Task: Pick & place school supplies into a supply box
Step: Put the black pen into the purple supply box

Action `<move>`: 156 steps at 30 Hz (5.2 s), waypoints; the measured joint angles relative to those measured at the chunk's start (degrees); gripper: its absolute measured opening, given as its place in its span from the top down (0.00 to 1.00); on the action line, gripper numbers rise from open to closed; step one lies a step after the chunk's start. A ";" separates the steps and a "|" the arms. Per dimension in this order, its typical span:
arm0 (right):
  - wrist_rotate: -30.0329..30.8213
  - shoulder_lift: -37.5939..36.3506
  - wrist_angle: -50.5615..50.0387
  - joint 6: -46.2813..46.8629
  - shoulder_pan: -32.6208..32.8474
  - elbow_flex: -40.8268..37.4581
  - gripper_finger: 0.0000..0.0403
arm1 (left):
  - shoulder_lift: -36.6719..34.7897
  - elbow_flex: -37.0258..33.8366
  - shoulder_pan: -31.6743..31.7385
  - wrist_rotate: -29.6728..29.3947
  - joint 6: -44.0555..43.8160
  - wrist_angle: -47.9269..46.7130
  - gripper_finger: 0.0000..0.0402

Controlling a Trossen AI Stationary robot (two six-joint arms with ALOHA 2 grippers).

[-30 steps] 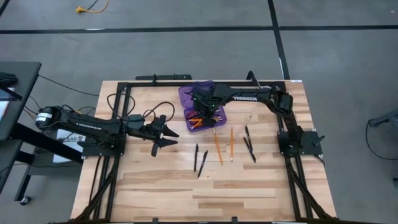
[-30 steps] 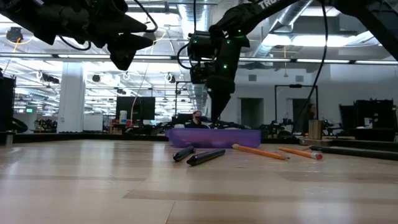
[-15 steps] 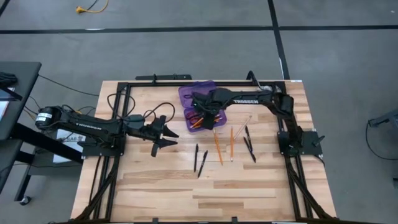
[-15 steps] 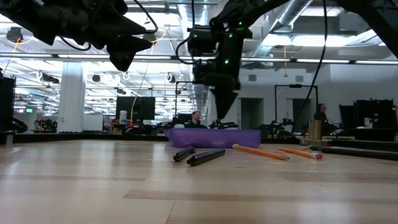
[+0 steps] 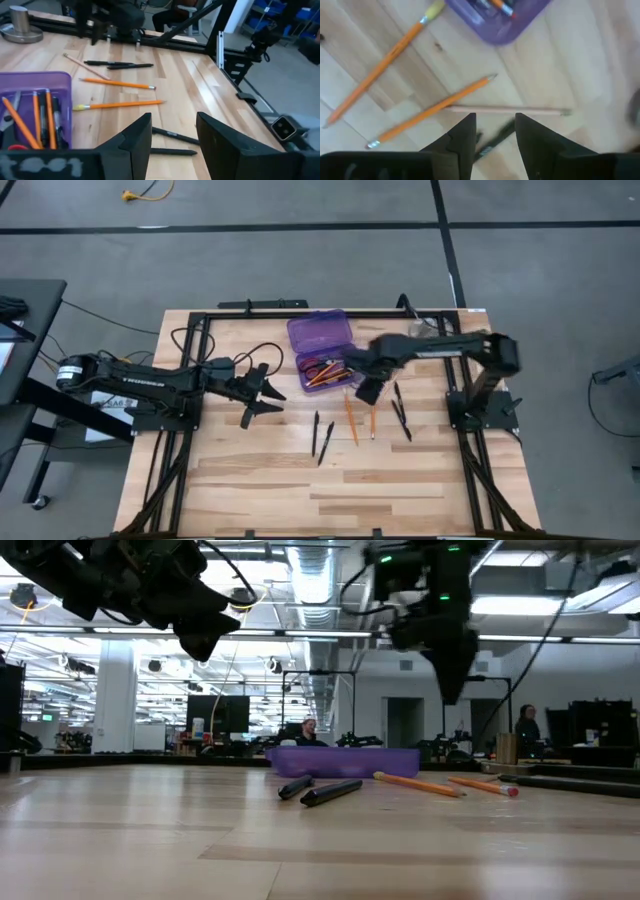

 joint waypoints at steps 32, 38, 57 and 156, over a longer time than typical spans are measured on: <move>4.61 -17.01 18.73 38.32 17.88 -30.59 0.70 | 0.00 0.00 0.17 0.03 7.83 -2.78 0.64; 5.77 -16.96 15.91 38.63 13.62 -30.59 0.70 | 0.00 0.00 0.17 0.03 7.40 -2.79 0.64; 4.45 -16.87 20.46 30.82 2.93 -35.98 0.64 | 0.00 0.00 0.17 -0.03 6.65 -2.77 0.64; 7.56 -16.92 34.16 35.22 4.76 -44.00 0.54 | 0.02 0.00 0.11 -0.08 5.21 -2.77 0.64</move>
